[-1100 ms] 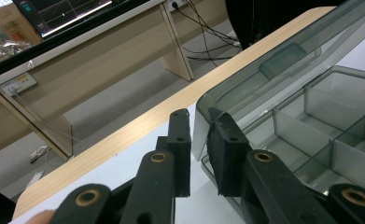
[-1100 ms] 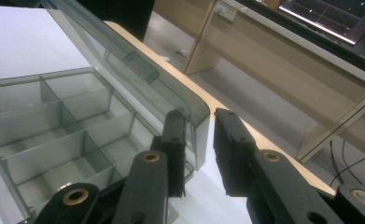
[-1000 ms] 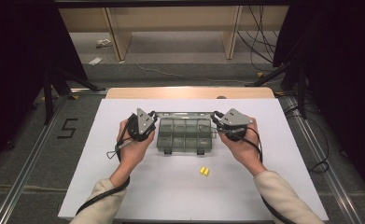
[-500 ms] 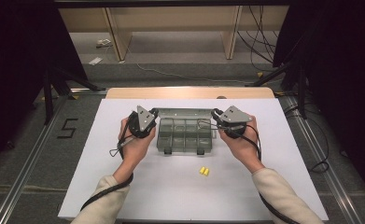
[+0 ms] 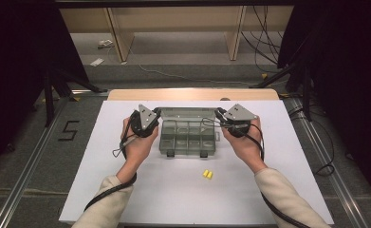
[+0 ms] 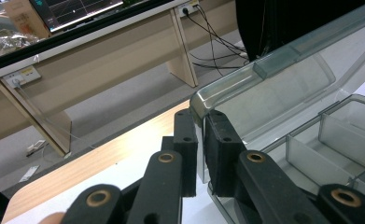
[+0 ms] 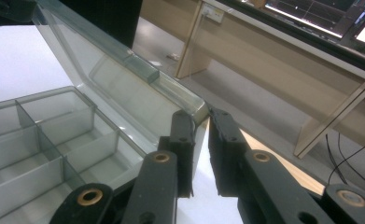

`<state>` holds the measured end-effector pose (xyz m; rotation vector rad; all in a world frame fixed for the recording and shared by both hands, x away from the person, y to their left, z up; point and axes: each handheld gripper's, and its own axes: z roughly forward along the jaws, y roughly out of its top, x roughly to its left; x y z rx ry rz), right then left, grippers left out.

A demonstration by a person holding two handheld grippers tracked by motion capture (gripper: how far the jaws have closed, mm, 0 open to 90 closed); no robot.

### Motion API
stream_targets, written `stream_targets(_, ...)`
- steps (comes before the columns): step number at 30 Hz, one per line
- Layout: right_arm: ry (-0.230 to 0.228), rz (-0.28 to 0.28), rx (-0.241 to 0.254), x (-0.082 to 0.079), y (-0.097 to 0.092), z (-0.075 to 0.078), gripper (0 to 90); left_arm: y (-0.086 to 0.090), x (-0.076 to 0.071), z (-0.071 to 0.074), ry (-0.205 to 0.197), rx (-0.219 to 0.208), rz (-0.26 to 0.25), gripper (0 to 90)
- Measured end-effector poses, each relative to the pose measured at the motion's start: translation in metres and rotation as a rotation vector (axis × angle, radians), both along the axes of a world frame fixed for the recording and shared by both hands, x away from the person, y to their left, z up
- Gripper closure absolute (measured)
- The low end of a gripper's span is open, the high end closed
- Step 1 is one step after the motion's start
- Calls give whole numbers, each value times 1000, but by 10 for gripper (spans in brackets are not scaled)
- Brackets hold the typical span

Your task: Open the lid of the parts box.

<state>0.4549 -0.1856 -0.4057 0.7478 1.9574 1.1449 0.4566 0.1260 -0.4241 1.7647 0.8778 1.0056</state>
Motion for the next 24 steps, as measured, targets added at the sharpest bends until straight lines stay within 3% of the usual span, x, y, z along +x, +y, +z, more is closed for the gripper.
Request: stream_targets(24, 30, -26, 52, 13, 1, 3, 824, 0, 13, 6, 31, -23, 5, 832)
